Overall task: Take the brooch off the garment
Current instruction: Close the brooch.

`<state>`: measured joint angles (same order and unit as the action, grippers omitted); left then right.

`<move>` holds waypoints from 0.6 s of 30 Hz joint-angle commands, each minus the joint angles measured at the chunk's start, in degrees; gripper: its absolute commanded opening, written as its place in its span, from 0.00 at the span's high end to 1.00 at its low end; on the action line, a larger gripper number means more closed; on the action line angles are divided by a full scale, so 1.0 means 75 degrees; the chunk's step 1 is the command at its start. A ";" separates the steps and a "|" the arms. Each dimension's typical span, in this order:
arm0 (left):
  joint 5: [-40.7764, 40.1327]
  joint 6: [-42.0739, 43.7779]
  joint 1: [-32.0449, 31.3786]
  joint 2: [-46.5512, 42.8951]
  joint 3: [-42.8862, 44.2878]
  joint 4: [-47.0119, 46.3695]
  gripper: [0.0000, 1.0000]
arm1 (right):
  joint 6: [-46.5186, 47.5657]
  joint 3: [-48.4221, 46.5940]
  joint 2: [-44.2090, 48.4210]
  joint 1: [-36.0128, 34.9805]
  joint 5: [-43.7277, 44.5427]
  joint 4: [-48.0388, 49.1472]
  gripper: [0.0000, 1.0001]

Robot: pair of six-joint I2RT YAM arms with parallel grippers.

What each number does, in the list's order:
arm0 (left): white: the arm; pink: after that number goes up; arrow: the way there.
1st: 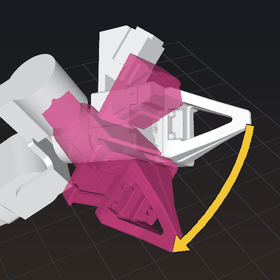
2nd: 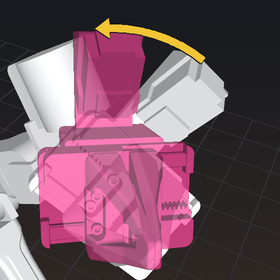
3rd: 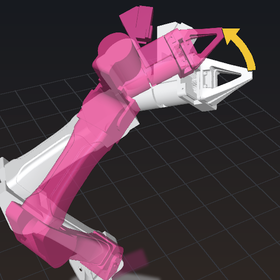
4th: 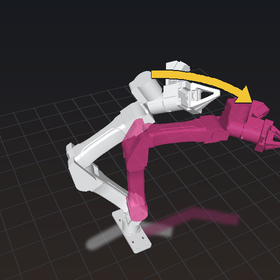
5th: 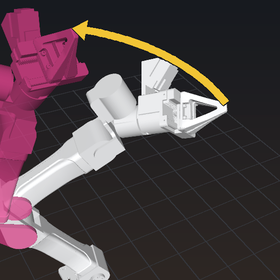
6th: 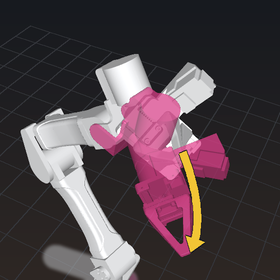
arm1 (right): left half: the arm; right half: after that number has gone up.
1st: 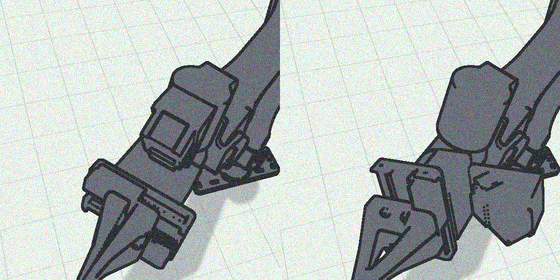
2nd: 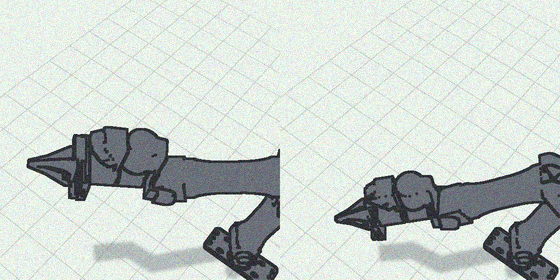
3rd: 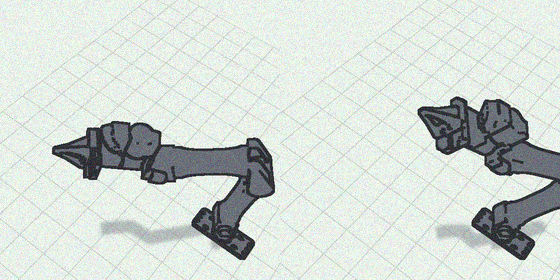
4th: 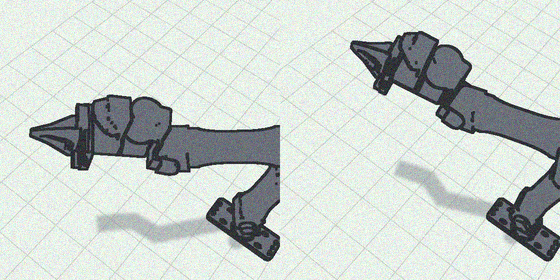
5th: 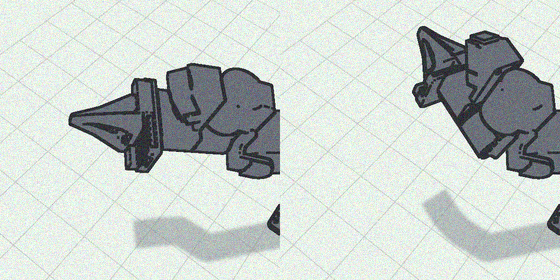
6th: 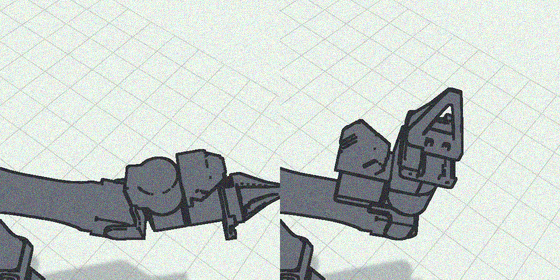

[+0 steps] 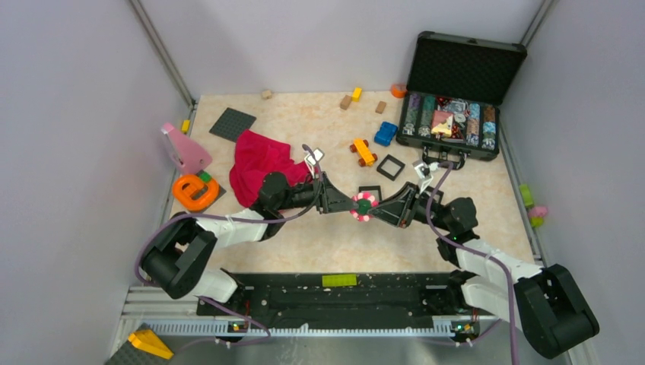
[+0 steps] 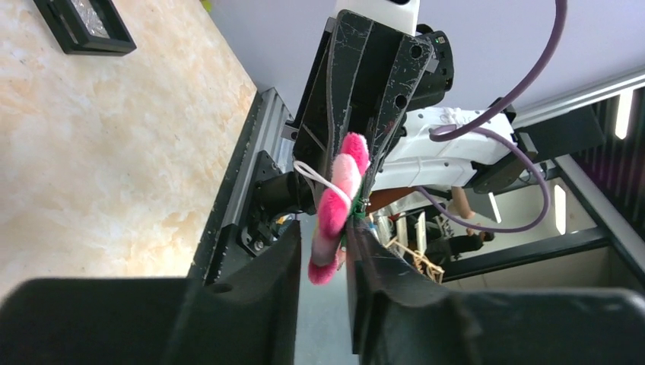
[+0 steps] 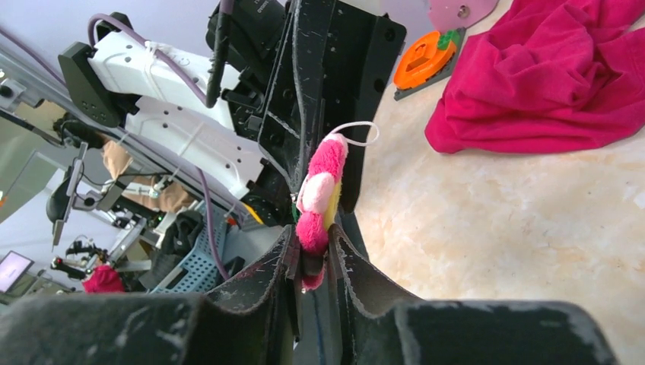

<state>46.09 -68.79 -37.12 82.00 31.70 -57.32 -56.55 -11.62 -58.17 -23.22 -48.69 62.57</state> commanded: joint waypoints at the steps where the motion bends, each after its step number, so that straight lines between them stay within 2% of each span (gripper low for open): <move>1: -0.0193 0.0281 0.0029 -0.0216 0.0054 0.0101 0.65 | -0.0024 -0.0139 -0.0034 -0.0033 -0.0241 0.0153 0.85; 8: -0.0214 0.0882 0.0016 -0.0508 0.0108 0.1060 0.52 | 0.0009 -0.0289 -0.0284 -0.0022 -0.0187 -0.0253 0.88; 12: -0.0174 0.1056 0.0017 -0.0590 0.0087 0.1244 0.48 | -0.0165 -0.0308 -0.0529 0.0011 -0.0188 -0.0049 0.91; 18: -0.0032 0.1221 0.0009 -0.0637 0.0121 0.1181 0.48 | -0.0425 -0.0332 -0.0918 0.0093 -0.0314 0.0351 0.93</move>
<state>45.17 -62.06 -37.12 79.02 31.70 -47.79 -58.54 -11.68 -63.64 -22.96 -49.76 60.82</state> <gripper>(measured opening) 0.517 0.151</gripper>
